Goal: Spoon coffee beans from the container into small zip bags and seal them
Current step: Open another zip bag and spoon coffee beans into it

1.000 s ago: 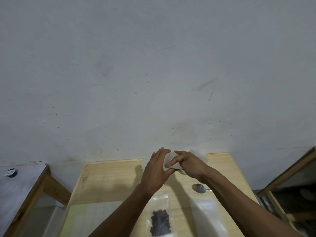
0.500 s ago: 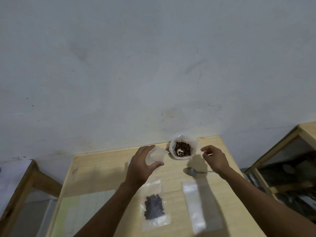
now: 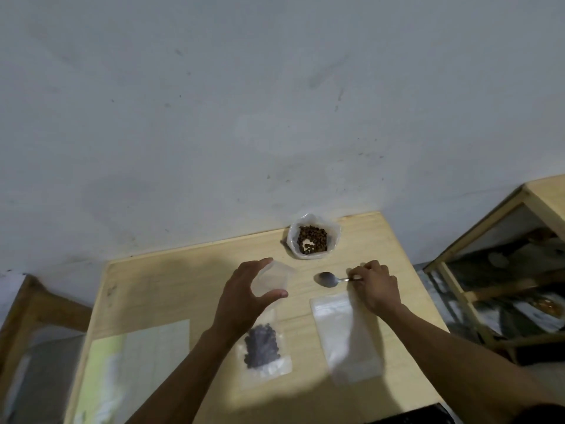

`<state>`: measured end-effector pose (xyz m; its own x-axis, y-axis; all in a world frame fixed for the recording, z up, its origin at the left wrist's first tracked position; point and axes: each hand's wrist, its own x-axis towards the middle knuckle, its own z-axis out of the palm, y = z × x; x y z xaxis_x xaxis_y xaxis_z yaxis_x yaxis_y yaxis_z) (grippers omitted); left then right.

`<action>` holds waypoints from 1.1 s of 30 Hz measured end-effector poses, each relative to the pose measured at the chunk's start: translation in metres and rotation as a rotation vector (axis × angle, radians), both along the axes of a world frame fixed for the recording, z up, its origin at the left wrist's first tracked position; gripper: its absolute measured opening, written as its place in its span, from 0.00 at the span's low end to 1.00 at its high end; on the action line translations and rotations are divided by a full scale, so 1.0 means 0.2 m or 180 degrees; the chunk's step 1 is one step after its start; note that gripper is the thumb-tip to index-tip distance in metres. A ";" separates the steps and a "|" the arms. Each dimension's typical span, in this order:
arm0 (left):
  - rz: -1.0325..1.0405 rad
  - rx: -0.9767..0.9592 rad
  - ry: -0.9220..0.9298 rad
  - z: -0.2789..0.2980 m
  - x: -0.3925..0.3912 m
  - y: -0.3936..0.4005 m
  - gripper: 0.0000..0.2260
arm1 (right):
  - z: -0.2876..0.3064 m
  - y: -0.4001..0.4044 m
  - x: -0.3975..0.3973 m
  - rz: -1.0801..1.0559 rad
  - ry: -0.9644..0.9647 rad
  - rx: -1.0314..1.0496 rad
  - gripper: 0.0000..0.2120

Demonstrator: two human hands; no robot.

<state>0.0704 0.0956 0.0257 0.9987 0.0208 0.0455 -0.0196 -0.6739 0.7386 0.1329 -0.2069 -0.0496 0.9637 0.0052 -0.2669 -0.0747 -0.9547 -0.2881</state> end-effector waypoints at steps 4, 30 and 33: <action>-0.0015 -0.0048 0.0064 -0.01 -0.01 0.00 0.30 | -0.03 0.01 0.02 -0.0094 0.0025 -0.0218 0.09; -0.0271 -0.0372 0.0421 -0.05 0.20 0.05 0.32 | 0.55 0.22 0.15 -0.2062 -0.1509 0.3875 0.03; -0.0277 -0.0373 0.0419 -0.05 0.23 0.04 0.32 | 0.52 0.26 0.20 -0.2189 -0.1674 0.3907 0.06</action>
<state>0.1173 0.1027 0.0158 0.9942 -0.0683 -0.0831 0.0279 -0.5830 0.8120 0.1738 -0.1554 0.0551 0.8527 -0.5183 -0.0646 -0.0321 0.0714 -0.9969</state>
